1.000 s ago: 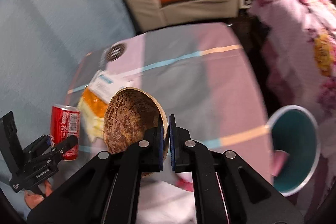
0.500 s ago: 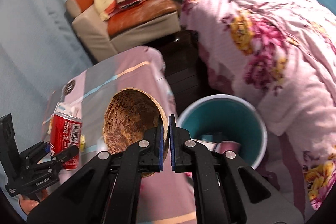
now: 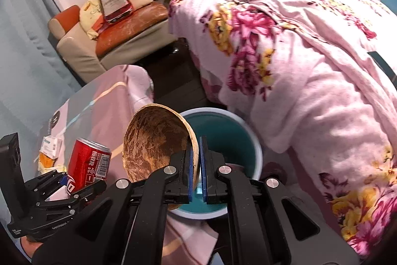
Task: Collect trash
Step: 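Carry the can and bowl over the teal bin and release both inside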
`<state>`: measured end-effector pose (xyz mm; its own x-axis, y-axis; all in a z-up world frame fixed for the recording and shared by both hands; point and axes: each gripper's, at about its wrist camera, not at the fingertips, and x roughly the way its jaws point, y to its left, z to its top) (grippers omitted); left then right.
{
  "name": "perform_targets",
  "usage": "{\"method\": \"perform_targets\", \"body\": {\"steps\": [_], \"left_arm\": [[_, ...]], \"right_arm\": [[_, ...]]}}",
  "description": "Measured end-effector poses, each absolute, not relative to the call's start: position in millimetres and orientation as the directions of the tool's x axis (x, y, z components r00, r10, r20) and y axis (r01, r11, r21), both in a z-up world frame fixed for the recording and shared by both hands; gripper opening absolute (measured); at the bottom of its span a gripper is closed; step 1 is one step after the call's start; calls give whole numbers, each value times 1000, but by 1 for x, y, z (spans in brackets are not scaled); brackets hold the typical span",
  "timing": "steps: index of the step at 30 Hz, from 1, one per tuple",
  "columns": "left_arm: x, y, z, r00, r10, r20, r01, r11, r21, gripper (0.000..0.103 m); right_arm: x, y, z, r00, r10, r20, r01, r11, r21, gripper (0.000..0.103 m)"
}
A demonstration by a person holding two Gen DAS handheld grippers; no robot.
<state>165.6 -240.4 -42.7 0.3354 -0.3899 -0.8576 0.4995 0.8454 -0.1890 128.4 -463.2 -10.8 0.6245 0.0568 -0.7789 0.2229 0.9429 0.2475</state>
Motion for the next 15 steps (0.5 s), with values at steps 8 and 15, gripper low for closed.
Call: {"method": "perform_targets", "body": {"steps": [8,15], "left_arm": [[175,-275,-63,281,-378,-882,530,827,-186,52],[187,-279,-72,275,-378,-884,503,840,-203,73]], "right_arm": [[129,-486,-24,604,29,-796,261,937,232,5],[134,-496,-37,579,23,-815,279,934,225,5]]}}
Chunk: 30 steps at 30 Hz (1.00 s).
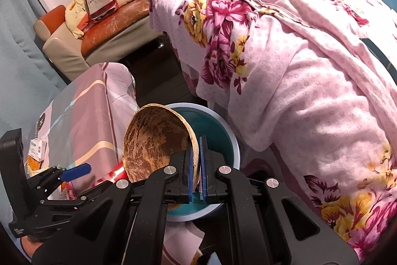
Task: Collect trash
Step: 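Carry the can and bowl over the teal bin and release both inside, then move both grippers back over the table toward the tissue and pink wrapper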
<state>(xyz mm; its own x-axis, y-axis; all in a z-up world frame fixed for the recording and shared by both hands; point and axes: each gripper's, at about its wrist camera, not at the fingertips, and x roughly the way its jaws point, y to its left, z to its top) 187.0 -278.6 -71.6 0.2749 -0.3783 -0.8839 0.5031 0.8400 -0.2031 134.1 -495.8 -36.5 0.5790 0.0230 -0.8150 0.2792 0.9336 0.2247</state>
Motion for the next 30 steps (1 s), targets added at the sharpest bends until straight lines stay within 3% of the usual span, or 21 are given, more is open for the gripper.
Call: {"method": "perform_targets", "body": {"steps": [3,12,17,25,30], "left_arm": [[188,-277,-72,283,-375,-883,497,845,-200,78],[190,-273,-62,302,-398,-866,491,844,-217,79],[189,-262,-56,330,-394,-858,468,858,-214,88],[190,-239,-51,340,-393,-854,434,872,-228,90],[189,-223,-48,352,-390,-851,412,881,-234,91]], "right_arm": [[137,-497,-40,570,22,-821,285,932,223,5],[143,-497,-45,553,12,-833,292,934,208,5],[146,-496,-51,535,7,-845,300,933,198,5],[153,-485,-63,488,24,-873,287,940,186,6],[158,-477,-70,461,64,-885,277,937,212,19]]}}
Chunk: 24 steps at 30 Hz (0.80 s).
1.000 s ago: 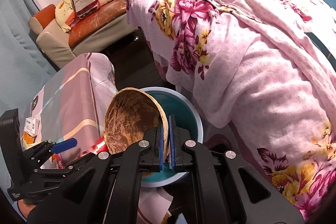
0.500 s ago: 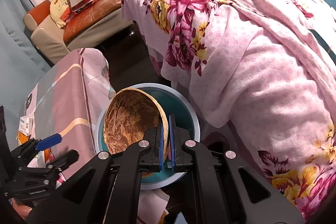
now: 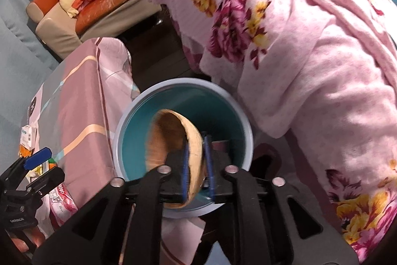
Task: Collect trash
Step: 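Move both grippers back over the table toward the tissue and pink wrapper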
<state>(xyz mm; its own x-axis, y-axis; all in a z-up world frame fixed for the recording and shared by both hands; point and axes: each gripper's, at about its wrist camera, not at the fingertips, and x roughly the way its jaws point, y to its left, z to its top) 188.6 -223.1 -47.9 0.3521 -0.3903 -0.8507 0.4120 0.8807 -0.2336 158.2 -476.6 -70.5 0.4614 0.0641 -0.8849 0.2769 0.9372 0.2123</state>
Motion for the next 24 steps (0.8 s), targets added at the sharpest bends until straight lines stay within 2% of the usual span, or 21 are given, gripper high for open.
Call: {"method": "perform_targets", "body": {"steps": [5,7,9,14,18,24], "left_arm": [[188,-207,-46,363,-388,-847,390,889,-241,91],[186,-200,-44,368,-389,-845,383,891,-244,91],[183,-193,-42,374,-390,-841,377,893,-247,91],[176,-173,-37,393,-386,-835,360,900,-247,91],[168,-152,-32,412,-371,-832,337,911,-239,91],[154,-116,-29,432,-352,-830,301,924,-236,91]], "right_arm": [[158,-470,-68,461,59,-886,281,937,208,20],[156,-467,-64,465,51,-884,283,937,203,29],[154,-464,-61,471,39,-881,285,939,194,47],[150,-452,-50,484,38,-874,270,944,190,63],[147,-438,-42,492,51,-869,248,949,196,69],[141,-405,-32,490,80,-868,183,964,193,69]]}}
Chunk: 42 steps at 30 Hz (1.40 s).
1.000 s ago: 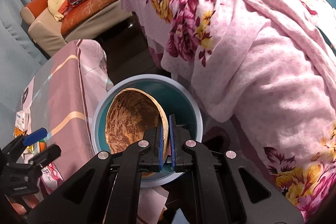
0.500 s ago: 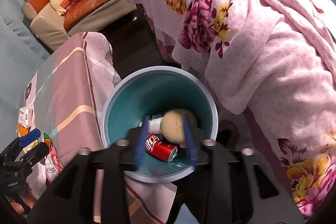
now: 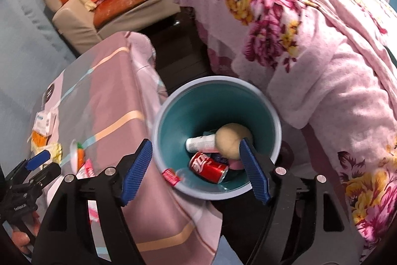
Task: Collect trash
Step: 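Move both grippers back over the table toward the tissue and pink wrapper, then grasp the white tissue with the left gripper while the right gripper grasps the pink snack wrapper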
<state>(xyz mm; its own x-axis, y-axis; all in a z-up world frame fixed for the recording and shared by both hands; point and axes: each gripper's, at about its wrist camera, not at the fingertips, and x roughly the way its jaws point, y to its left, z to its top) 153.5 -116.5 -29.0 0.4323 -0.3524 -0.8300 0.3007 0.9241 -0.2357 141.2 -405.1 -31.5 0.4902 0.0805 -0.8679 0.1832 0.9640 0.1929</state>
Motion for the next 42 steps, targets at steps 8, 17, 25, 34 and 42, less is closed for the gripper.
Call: {"method": "perform_targets", "body": {"steps": [8,17,25,34,42], "left_arm": [[126,-78,-36,420,-334,-844,280,932,-230,91],[99,-58,-58,359,-341,-869,276,928,-250,91],[87,-68,-66,349,-332,-877,305,924,-228,91],[86,-77,-74,365,-307,-879,320,928,-191,79],[90,-54,-61,406,-345,-846,285,928,-241,33]], "right_arm": [[130,-361,-24,476,98,-874,92,983,161,72],[120,-323,-28,436,121,-892,24,989,146,73],[114,-302,-37,398,143,-906,-14,989,150,74],[113,-298,-48,369,152,-917,-17,987,157,73],[117,-287,-62,332,170,-928,-31,985,170,74]]}}
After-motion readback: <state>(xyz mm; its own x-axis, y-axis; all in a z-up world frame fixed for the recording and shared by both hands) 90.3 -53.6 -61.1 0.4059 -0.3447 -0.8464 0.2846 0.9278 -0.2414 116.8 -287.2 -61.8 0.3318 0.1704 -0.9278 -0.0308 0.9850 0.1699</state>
